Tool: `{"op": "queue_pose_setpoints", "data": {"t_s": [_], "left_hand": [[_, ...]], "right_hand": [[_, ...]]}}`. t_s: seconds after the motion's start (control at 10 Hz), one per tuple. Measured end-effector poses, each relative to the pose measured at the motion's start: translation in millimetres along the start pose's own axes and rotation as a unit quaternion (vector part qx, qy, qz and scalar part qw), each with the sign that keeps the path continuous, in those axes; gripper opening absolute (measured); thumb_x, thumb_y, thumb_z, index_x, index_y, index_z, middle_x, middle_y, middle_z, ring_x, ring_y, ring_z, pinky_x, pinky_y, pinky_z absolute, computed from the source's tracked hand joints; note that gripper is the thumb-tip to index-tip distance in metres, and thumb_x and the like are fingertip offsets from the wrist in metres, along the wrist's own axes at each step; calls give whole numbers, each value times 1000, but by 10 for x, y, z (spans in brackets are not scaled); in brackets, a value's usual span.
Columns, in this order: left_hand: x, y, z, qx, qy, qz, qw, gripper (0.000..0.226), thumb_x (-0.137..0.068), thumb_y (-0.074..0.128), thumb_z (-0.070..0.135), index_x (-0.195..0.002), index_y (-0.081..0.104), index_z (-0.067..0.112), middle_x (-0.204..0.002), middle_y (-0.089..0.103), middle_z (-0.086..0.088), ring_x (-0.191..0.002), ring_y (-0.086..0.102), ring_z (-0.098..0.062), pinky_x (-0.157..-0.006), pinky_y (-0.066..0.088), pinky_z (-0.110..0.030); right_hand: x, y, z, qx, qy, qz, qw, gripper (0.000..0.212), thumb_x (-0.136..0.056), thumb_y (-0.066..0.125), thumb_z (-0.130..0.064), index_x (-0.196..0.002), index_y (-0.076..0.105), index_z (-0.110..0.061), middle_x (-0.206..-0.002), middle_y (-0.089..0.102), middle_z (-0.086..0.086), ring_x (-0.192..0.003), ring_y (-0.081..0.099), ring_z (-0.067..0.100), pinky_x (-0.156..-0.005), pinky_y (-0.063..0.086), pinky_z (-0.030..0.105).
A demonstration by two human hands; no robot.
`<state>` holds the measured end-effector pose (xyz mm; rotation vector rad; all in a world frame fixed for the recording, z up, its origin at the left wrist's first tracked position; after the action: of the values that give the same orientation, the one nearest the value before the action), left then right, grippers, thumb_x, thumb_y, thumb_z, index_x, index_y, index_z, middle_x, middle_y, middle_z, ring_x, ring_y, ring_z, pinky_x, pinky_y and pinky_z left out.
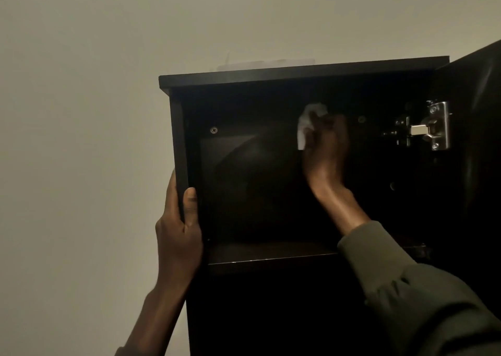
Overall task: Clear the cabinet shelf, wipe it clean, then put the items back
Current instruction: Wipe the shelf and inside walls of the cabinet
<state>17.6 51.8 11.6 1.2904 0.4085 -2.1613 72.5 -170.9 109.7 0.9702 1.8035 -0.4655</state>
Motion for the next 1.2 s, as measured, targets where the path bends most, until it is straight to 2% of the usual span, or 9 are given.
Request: {"op": "queue_pose_setpoints", "data": {"t_s": [0.1, 0.3, 0.4, 0.6, 0.7, 0.8, 0.9, 1.1, 1.2], "left_hand": [[3, 10, 17, -5, -11, 3, 1000, 59, -95, 31, 43, -149, 32, 21, -144, 44, 11, -122, 40, 2, -91, 31, 0], [-8, 3, -4, 0, -9, 5, 1000, 53, -99, 34, 38, -149, 32, 22, -135, 40, 22, -117, 36, 18, -89, 28, 11], [-10, 3, -5, 7, -15, 1, 1000, 54, -98, 33, 40, -149, 31, 25, -138, 41, 22, -122, 39, 9, -91, 31, 6], [-5, 7, -6, 10, -16, 9, 1000, 56, -94, 32, 43, -148, 31, 27, -134, 39, 26, -119, 38, 10, -88, 30, 5], [2, 8, -4, 9, -20, -2, 1000, 55, -95, 33, 43, -148, 32, 28, -130, 39, 32, -109, 39, 22, -85, 31, 9], [4, 10, 5, 7, -12, -1, 1000, 55, -96, 33, 42, -149, 32, 26, -133, 40, 28, -110, 37, 24, -85, 30, 11], [-5, 13, -35, 11, -1, 3, 1000, 55, -97, 33, 42, -149, 31, 26, -133, 41, 28, -107, 38, 32, -88, 31, 9], [14, 9, -9, 9, -2, -4, 1000, 54, -98, 32, 41, -150, 30, 26, -136, 45, 20, -119, 44, 8, -91, 34, 5], [20, 7, 16, 13, 0, -7, 1000, 51, -101, 33, 36, -150, 31, 22, -134, 46, 17, -113, 42, 14, -84, 35, 9]], "right_hand": [[201, 306, -385, -68, -89, -62, 992, 7, -98, 54, -11, -98, 61, -12, -85, 60, -6, -65, 57, -14, -67, 45, 7], [838, 834, -493, -79, -286, -314, 902, 44, -101, 40, -35, -141, 44, -17, -144, 46, 10, -132, 44, 23, -112, 36, 48], [653, 634, -470, -39, -335, -290, 895, 32, -99, 50, -13, -128, 57, -2, -125, 57, 18, -117, 55, 28, -100, 47, 35], [10, 439, -245, -84, -129, -98, 983, 27, -86, 58, 6, -108, 71, -2, -109, 63, 23, -102, 57, 32, -89, 41, 30], [-64, 522, -310, -75, -74, -125, 987, 33, -88, 53, 7, -115, 69, -2, -116, 61, 29, -111, 55, 43, -94, 38, 34], [187, 659, -545, -62, -148, -197, 967, 34, -91, 51, 5, -119, 68, -7, -116, 61, 26, -110, 56, 39, -97, 40, 39], [517, 742, -646, -55, -258, -249, 932, 19, -98, 51, -22, -110, 65, -19, -106, 64, 5, -100, 61, 22, -95, 49, 47], [977, 581, -420, 38, -348, -463, 814, 27, -98, 48, -24, -117, 64, -13, -112, 66, 9, -101, 64, 21, -90, 54, 40], [1032, 389, -422, 55, -282, -563, 775, 19, -96, 54, -9, -108, 68, -6, -105, 68, 11, -95, 66, 22, -81, 55, 32]]}}
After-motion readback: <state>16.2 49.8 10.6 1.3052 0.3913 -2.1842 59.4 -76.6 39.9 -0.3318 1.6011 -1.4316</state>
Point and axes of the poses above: each hand's wrist, its own x-axis away from the middle knuckle, its own y-axis out of the palm, z = x × y, the point moved 1 cm from there along -x, towards the middle knuckle
